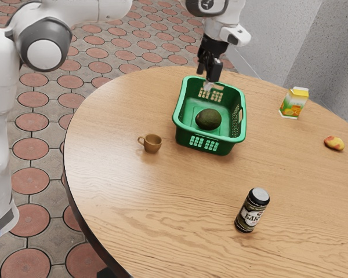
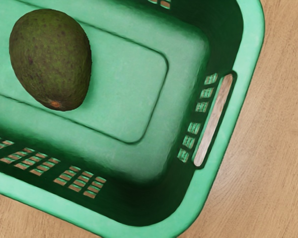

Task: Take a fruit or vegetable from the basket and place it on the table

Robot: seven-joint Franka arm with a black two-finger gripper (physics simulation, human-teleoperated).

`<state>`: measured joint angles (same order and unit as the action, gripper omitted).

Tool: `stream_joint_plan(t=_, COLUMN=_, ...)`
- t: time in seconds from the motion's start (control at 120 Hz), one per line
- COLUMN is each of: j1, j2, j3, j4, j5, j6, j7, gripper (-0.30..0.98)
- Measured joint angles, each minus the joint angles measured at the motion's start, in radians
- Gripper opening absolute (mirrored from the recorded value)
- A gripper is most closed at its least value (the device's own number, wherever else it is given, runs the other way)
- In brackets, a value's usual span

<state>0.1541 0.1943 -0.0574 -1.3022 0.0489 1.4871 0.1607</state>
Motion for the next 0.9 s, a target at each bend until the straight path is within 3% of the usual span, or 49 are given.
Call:
stream_joint_plan(t=0.142, j1=0.032, j2=0.032, j3=-0.006, j4=-0.121, j5=-0.003, j6=0.141, j7=-0.002, gripper=0.69)
stream_joint_plan(t=0.333, j1=0.149, j2=0.14, j3=-0.062, j4=-0.017, j5=-0.022, j6=0.243, j7=0.026, gripper=0.69)
stream_joint_plan(t=0.55, j1=0.177, j2=0.254, j3=-0.101, j4=0.088, j5=-0.037, j6=0.286, j7=0.068, gripper=0.69)
stream_joint_plan(t=0.9, j1=0.228, j2=0.315, j3=-0.135, j4=0.097, j5=-0.087, j6=0.284, j7=0.112, gripper=0.69)
